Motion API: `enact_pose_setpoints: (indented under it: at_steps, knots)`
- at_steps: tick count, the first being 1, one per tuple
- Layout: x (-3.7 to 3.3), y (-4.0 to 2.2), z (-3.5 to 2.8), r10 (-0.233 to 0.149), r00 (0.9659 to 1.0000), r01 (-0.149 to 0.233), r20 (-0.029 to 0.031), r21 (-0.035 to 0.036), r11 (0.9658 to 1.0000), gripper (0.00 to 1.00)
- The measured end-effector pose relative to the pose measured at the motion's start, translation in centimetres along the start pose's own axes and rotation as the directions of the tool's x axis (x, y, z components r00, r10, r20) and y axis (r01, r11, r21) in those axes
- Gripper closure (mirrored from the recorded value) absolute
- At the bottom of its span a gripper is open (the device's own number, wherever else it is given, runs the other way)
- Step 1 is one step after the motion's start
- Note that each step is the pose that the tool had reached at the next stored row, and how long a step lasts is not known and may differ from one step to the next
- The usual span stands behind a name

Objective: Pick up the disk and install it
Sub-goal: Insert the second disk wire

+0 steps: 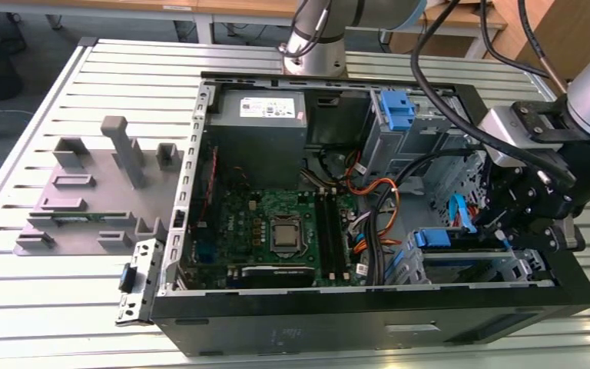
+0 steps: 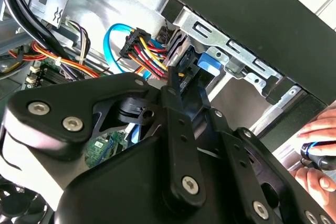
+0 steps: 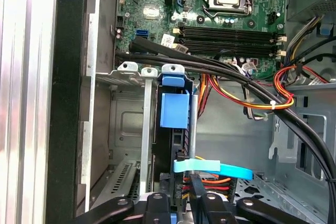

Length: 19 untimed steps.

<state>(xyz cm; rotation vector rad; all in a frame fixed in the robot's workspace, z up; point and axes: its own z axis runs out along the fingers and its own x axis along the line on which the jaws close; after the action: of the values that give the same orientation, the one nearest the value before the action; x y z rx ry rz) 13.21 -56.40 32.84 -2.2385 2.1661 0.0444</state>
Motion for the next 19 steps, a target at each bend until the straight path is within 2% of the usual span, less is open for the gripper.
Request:
enact_pose_setpoints:
  at_steps: [6,13,19]
  knots:
    - [-0.05,0.0,-1.19,0.0,1.0,0.0,0.0006,0.0,1.0,0.71]
    - [-0.28,-0.15,-1.18,0.0,1.0,0.0,0.0089,0.0002,1.0,0.71]
    - [-0.51,-0.45,-0.98,0.0,0.9999,0.0,0.0125,0.0004,1.0,0.71]
